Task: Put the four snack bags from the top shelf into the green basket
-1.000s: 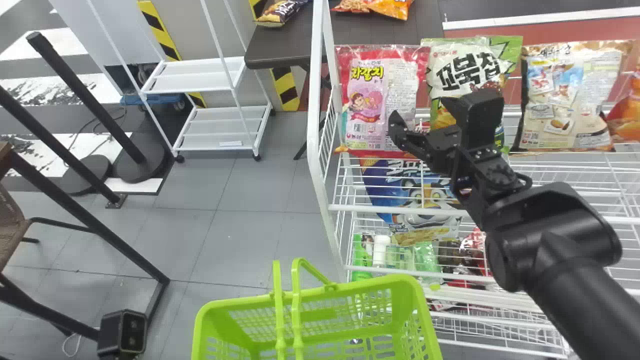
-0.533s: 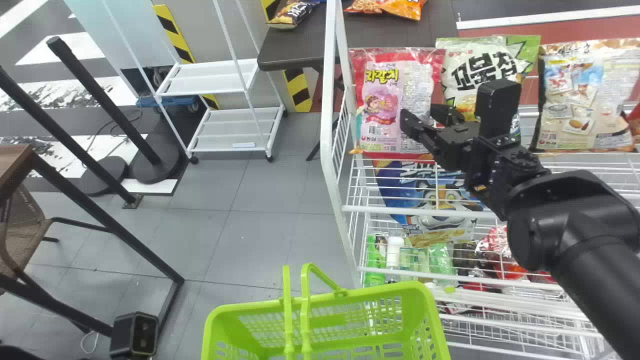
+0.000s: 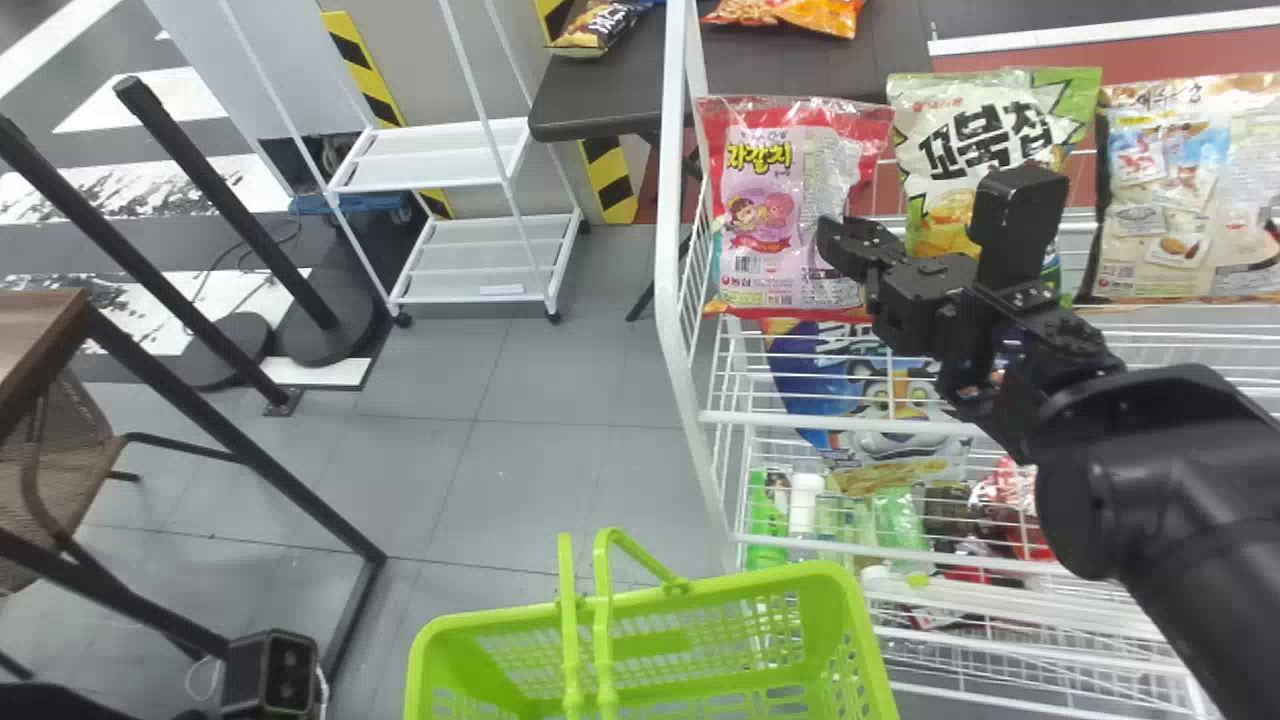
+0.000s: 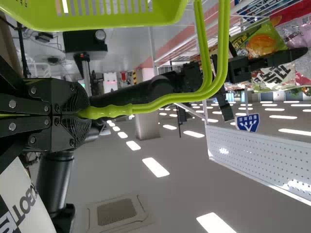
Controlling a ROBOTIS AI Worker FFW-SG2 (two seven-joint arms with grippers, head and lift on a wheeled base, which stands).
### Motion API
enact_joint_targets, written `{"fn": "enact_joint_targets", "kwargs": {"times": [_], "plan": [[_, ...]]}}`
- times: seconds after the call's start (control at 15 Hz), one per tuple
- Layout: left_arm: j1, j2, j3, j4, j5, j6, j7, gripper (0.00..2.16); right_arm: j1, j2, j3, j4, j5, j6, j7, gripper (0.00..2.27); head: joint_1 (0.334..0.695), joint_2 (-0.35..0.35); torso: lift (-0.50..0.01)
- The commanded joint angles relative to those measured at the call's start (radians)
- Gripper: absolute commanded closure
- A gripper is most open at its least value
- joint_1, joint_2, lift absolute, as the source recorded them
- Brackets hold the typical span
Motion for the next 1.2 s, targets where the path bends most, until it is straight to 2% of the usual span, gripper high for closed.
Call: {"fn": "enact_joint_targets", "kwargs": {"times": [0.0, 0.27, 0.4, 0.73, 0.93, 1.13], "plan": [[-0.007, 0.004, 0.003, 0.005, 0.001, 0.004, -0.011, 2.14, 0.090, 0.002, -0.024, -0.181, 0.012, 0.090, -0.001, 2.25, 0.695, 0.310, 0.000], [-0.070, 0.013, 0.011, 0.032, -0.008, 0.004, -0.011, 2.14, 0.311, 0.002, -0.090, -0.528, 0.073, 0.197, -0.035, 2.25, 0.695, 0.335, 0.000], [-0.099, 0.024, 0.009, 0.058, -0.011, 0.004, -0.011, 2.14, 0.422, 0.002, -0.139, -0.670, 0.082, 0.243, -0.035, 2.25, 0.695, 0.321, 0.000], [-0.205, 0.039, -0.003, 0.156, -0.053, 0.004, -0.011, 2.14, 0.716, -0.058, -0.246, -1.009, 0.067, 0.387, -0.022, 2.25, 0.695, 0.262, 0.000], [-0.228, 0.039, -0.023, 0.189, -0.089, 0.004, -0.011, 2.14, 0.844, -0.058, -0.268, -1.181, 0.053, 0.528, 0.014, 2.25, 0.695, 0.241, 0.000], [-0.217, 0.025, -0.022, 0.204, -0.102, 0.004, -0.011, 2.14, 0.880, -0.061, -0.260, -1.290, 0.015, 0.722, 0.048, 2.25, 0.695, 0.275, 0.000]]}}
